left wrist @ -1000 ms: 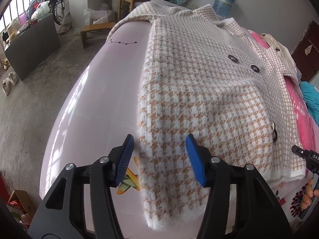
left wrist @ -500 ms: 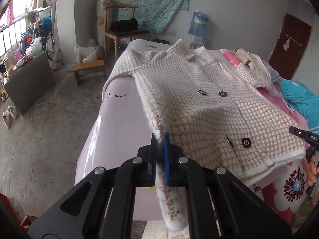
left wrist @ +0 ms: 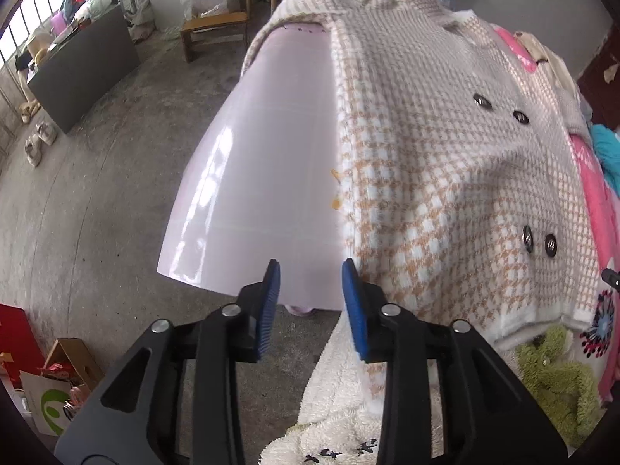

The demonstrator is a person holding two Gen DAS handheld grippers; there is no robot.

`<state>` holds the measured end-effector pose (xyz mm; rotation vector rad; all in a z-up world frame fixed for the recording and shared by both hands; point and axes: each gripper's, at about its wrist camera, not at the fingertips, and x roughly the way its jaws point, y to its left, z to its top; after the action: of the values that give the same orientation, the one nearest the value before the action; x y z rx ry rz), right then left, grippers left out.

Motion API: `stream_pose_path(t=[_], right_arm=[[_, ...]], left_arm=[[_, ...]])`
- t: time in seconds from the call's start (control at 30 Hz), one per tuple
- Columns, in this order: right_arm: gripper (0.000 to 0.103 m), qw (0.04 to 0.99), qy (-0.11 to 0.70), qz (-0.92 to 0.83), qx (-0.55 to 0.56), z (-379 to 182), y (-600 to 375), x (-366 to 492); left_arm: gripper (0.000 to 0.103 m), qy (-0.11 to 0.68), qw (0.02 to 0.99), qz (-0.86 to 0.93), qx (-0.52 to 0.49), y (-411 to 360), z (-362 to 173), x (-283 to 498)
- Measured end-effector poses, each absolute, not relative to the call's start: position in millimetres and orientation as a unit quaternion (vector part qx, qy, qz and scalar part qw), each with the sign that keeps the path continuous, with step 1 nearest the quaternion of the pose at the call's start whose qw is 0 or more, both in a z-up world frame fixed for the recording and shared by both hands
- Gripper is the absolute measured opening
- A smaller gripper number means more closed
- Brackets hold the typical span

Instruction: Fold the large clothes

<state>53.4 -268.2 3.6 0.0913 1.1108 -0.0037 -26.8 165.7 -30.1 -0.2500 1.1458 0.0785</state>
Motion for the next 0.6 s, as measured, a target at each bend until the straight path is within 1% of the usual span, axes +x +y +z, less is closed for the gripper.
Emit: stream_pose_path(t=[0.03,0.07,0.1,0.17,0.2,0.23,0.27,0.33,0.4,0.5,0.6], right_arm=[[0.064,0.862,0.506,-0.004,0.031,17.1,-264.2,55.5],[0.067,0.873,0.488,-0.005,0.019,29.5,-258.0,59.0],[0.071,0.882,0.472,-0.001,0.01,38.8,-251.9,66.5],[0.079,0.9,0.436,0.017,0.002,54.7,-231.2,84.2],[0.086,0.905,0.424,0.03,0.001,58.8,-220.3,96.2],[0.09,0.909,0.414,0.045,-0.001,60.9,-204.8,108.0],[0.091,0.912,0.406,0.058,-0.007,61.4,-191.7,120.5],[0.097,0.916,0.391,0.084,-0.029,55.8,-161.1,142.9],[0.097,0.916,0.384,0.106,-0.05,45.3,-131.6,163.3],[0.097,0.896,0.416,0.141,-0.062,23.6,-92.3,196.7],[0.097,0.88,0.441,0.153,-0.091,-1.1,-60.5,221.1]], left_arm=[[0.05,0.528,0.839,0.04,-0.126,170.9,-22.9,-25.1],[0.057,0.513,0.847,0.044,-0.131,177.6,-14.3,-20.4],[0.061,0.498,0.856,0.049,-0.134,181.9,-6.1,-13.8],[0.074,0.468,0.871,0.055,-0.143,189.3,8.1,1.9],[0.075,0.453,0.877,0.056,-0.149,192.3,14.1,9.7],[0.078,0.44,0.882,0.056,-0.156,196.0,19.0,21.3],[0.084,0.429,0.886,0.06,-0.164,200.9,22.1,33.5],[0.085,0.413,0.89,0.067,-0.184,209.1,25.2,53.4],[0.086,0.413,0.882,0.068,-0.217,224.5,20.6,78.1],[0.086,0.43,0.845,0.062,-0.311,259.4,-3.7,115.9],[0.086,0.445,0.788,0.04,-0.424,296.3,-43.0,146.2]])
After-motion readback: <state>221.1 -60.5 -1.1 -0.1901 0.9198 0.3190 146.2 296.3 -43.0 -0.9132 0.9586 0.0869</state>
